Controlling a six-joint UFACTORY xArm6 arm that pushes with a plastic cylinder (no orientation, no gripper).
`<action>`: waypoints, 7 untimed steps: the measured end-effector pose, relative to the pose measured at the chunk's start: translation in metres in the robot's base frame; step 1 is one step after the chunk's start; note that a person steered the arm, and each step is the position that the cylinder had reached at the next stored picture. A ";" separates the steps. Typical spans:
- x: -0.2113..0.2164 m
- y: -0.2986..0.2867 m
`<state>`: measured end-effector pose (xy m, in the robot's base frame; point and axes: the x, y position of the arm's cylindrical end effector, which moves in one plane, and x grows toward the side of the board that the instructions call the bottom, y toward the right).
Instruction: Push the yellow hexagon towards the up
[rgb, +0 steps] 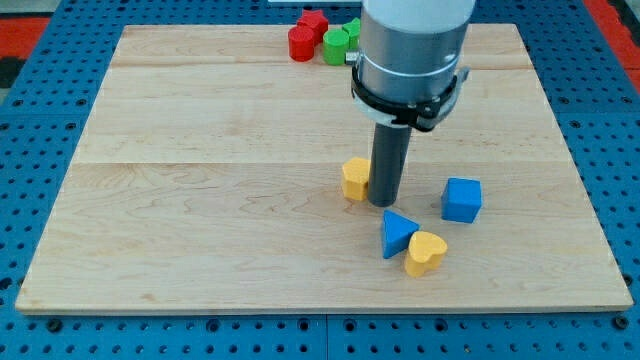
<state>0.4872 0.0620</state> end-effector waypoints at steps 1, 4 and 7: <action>-0.001 -0.001; -0.009 -0.019; -0.044 -0.032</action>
<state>0.4434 0.0305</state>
